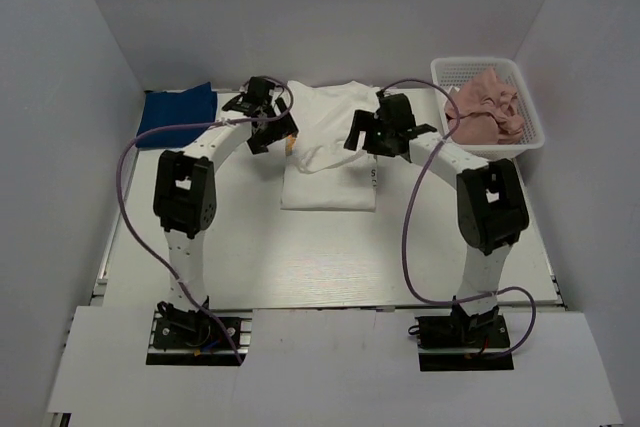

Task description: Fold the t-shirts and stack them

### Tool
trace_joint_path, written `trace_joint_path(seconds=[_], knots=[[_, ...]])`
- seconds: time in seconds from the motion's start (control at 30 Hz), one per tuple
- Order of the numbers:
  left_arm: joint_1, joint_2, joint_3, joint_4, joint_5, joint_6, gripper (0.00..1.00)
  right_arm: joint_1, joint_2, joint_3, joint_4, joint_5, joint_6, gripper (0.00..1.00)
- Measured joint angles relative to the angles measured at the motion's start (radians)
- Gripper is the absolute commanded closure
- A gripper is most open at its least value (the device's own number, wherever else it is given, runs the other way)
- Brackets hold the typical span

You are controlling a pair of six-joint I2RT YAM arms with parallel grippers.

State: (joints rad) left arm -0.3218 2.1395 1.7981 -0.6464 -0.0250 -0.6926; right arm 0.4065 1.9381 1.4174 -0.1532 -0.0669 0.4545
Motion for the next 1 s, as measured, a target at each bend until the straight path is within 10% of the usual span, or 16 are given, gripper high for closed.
trace_joint_path(seconds=[0.47,1.0], knots=[[-0.022,-0.780,-0.907,0.081,-0.029,-0.102,0.00,0.224,0.030,-0.102,0.128,-0.084,-0.014,0.10],[-0.026,-0.851,-1.037,0.065,0.042,-0.087,0.00,0.200,0.381,0.308,0.344,0.198,0.007,0.10]])
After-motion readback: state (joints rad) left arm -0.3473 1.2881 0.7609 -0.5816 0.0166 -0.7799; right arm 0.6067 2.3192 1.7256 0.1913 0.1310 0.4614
